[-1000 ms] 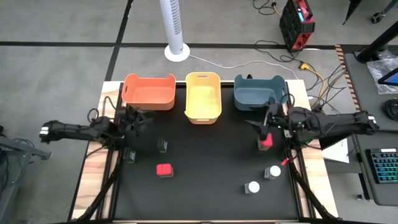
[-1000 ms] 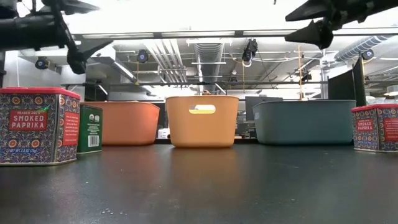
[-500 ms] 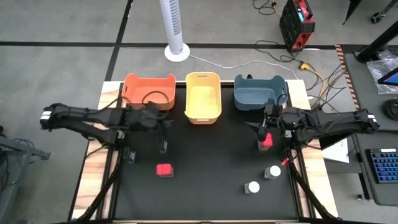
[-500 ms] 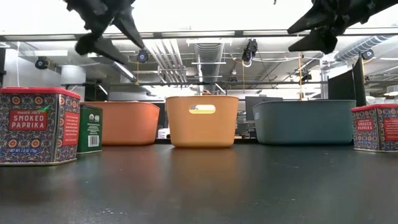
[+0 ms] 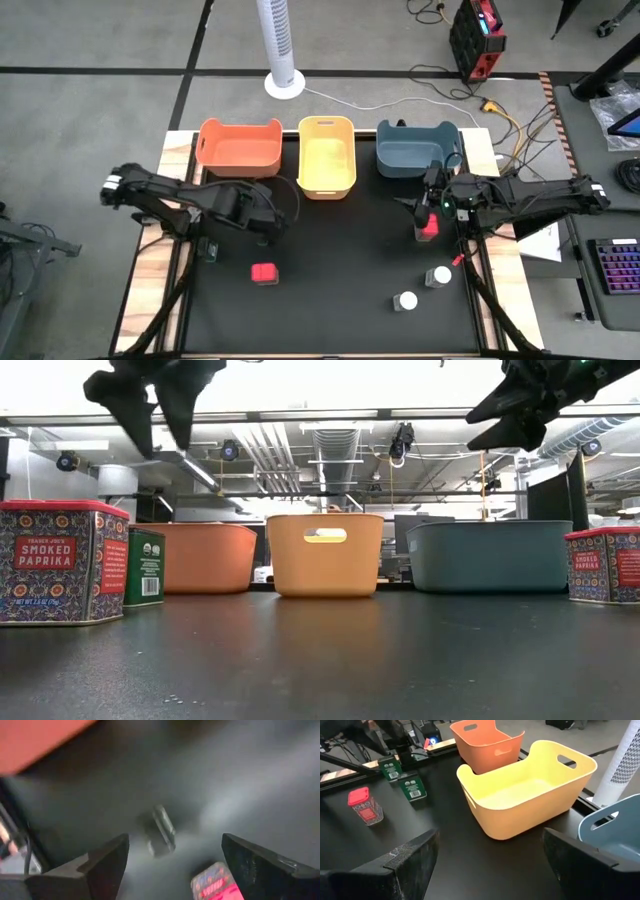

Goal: Sort spices by type
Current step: Put the right green spice can into the yellow bin

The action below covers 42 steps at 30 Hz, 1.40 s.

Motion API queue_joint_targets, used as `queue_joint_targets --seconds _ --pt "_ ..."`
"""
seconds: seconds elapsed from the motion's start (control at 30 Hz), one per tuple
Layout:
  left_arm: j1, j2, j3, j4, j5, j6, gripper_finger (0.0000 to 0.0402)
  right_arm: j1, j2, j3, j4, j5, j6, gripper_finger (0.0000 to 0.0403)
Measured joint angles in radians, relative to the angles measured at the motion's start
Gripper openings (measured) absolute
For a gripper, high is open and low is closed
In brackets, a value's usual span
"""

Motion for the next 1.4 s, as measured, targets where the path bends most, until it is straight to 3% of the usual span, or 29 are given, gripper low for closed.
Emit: queue_joint_targets --seconds 0.2,0.57,1.1,1.23,1.4 --pt "-0.005 -0.033 -0.11 0.038 0.024 -0.093 0.0304 0.0 0.0 0.0 -0.012 0.0 0.0 0.0343" --pt "-0.006 -0.12 -0.369 0.346 0.046 -0.151 0.0304 0.0 0.0 0.0 -0.013 -0.001 0.0 0.0343" --pt "-0.005 0.027 -0.398 0.351 0.036 -0.114 0.0298 0.0 0.001 0.0 -0.014 -0.001 0.018 0.0343" --pt "-0.004 0.057 -0.398 0.355 0.035 -0.105 0.0257 0.0 0.001 0.0 -0.013 -0.001 0.018 0.0343" --pt "-0.004 0.069 -0.398 0.358 0.036 -0.098 0.0151 0.0 0.001 0.0 -0.014 -0.001 0.018 0.0343"
